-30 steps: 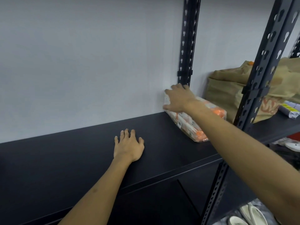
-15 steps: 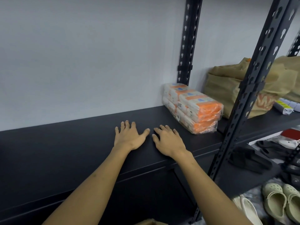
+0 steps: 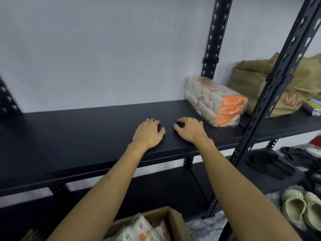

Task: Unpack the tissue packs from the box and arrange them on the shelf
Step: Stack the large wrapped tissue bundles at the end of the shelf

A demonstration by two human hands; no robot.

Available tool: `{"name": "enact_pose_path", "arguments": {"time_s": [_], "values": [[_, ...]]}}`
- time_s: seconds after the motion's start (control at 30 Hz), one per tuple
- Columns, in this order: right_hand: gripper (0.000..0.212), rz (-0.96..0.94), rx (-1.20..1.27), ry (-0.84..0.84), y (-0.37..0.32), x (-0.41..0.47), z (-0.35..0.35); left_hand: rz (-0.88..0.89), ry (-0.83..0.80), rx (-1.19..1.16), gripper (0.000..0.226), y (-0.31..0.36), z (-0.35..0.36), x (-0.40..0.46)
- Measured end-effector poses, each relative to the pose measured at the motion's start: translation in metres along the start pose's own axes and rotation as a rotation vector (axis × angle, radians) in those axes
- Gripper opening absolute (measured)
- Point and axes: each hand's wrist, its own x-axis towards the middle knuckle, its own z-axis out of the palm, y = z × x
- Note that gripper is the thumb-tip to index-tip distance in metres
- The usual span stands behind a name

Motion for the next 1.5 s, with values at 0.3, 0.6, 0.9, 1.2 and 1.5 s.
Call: {"name": "enact_pose_path", "arguments": {"time_s": [0.3,0.6,0.9,1.2,1.5], "values": [[0.044,-0.034,-0.019,0.129,-0.016,-0.063,0.023,0.141,0.326,0.164,0.057,-0.011,0.027,-0.133],[0.055,-0.048,0.187,0.268,-0.039,-0.193,0.109,0.065,0.161,-0.228,0.068,-0.023,0.071,-0.230],[0.043,0.251,0.436,-0.435,0.010,-0.289,0.263,-0.406,-0.246,-0.239,0.068,-0.101,0.187,-0.306],[0.067,0.426,0.319,-0.703,0.051,-0.296,0.317,-0.676,-0.265,-0.347,0.068,-0.113,0.205,-0.301],[0.057,0.379,0.396,-0.612,0.054,-0.291,0.311,-0.867,-0.282,-0.382,0.062,-0.121,0.196,-0.298]]}}
